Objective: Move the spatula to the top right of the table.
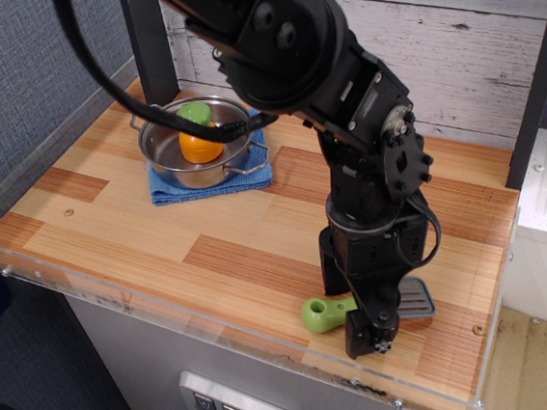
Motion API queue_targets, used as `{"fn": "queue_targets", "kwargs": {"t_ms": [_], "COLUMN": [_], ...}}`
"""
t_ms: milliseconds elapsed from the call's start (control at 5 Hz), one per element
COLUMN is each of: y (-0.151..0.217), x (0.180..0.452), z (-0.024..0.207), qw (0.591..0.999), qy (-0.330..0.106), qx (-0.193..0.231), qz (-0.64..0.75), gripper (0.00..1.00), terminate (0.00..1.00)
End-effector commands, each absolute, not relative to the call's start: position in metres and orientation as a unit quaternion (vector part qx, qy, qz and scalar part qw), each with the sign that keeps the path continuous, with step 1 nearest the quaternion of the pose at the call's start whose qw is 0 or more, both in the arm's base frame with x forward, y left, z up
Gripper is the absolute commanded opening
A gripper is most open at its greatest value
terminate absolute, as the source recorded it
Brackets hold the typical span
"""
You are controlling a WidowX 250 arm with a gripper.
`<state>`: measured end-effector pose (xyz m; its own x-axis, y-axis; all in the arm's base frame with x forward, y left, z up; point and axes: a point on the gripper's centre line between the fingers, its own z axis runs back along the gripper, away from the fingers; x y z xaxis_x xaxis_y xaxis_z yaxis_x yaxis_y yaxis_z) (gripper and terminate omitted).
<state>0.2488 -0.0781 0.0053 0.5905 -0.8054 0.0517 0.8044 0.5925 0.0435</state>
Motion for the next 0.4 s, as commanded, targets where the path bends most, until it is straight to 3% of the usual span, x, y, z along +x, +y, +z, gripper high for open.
{"fn": "queue_targets", "kwargs": {"t_ms": [0, 200], "y": [-0.0791, -0.0768], "x": [0.2457, 0.2447], "z": [0.0043, 0.0094], "qw": [0.881, 0.879], "qy": [-0.032, -0.038], "qx": [0.006, 0.009], "qz": [-0.472, -0.476], "gripper": [0.00, 0.00], "terminate": [0.00, 0.00]}}
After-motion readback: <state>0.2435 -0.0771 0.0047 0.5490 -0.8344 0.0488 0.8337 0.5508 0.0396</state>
